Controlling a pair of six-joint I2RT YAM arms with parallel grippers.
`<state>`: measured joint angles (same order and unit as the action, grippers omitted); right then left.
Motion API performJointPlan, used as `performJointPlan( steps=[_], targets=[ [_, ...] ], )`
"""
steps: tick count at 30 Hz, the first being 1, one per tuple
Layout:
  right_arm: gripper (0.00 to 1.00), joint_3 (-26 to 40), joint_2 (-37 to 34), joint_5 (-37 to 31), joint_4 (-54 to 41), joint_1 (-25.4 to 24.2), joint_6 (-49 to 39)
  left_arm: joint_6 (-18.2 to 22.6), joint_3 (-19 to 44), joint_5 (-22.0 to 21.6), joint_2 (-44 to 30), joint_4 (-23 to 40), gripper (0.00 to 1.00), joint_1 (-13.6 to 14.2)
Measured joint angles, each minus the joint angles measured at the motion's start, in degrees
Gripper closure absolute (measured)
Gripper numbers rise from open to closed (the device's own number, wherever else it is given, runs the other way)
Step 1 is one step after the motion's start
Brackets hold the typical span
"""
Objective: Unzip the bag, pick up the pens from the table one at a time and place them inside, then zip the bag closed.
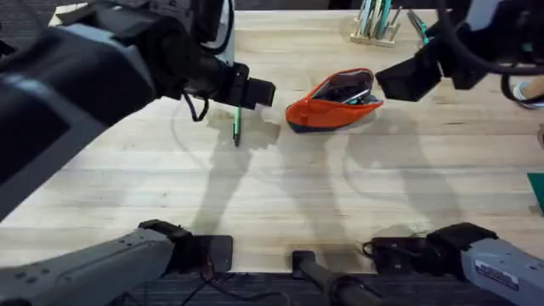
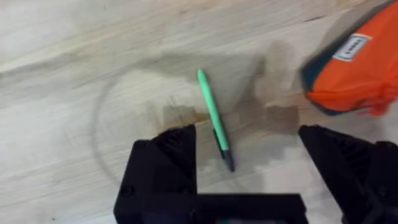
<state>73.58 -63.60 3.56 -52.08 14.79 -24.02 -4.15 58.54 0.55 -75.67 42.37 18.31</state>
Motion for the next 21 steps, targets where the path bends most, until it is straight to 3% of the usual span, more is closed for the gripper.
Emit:
performJointPlan(
  steps=[21],
  targets=[
    [0.003,0.0,1.9,-0.6,-0.8,0.0,0.5,-0.7,0.0,-3.0,-17.8,-4.4,0.007,0.0]
  ],
)
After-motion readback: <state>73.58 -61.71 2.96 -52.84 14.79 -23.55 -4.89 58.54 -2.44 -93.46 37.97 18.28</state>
